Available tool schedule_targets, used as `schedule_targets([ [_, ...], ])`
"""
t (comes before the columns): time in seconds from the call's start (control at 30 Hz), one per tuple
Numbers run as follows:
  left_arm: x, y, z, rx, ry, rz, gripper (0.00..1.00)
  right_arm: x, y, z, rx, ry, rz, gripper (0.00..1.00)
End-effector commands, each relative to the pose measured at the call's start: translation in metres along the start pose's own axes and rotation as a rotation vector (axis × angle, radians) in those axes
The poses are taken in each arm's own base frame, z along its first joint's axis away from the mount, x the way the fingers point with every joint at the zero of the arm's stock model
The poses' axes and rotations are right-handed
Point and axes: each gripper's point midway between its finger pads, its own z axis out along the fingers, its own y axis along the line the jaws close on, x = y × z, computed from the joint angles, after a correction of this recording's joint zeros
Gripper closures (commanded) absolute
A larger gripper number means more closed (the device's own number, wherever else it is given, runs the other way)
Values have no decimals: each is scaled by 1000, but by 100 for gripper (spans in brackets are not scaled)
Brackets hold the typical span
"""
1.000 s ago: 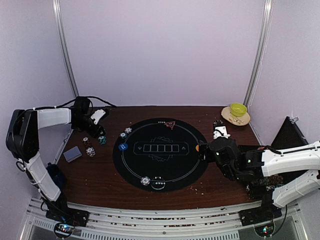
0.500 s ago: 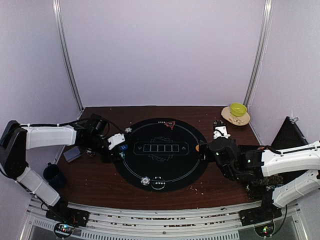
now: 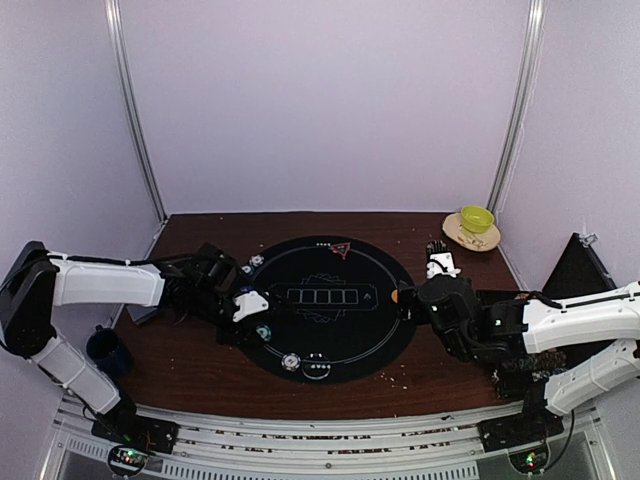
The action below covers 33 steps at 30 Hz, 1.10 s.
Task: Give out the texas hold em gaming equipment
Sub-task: Place the pile of poker chips at the dealer area.
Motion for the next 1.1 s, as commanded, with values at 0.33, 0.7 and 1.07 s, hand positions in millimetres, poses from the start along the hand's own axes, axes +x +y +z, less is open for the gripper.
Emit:
schedule_targets([
  [0.33, 2, -29, 32, 81, 14, 69, 70, -9, 1, -1, 16, -17, 0, 0],
  [0.7, 6, -32, 44, 87, 41, 64, 70, -10, 1, -1, 19, -18, -1, 0],
  [1.07, 9, -32, 50, 80, 57, 66, 69, -9, 1, -1, 19, -18, -4, 0],
])
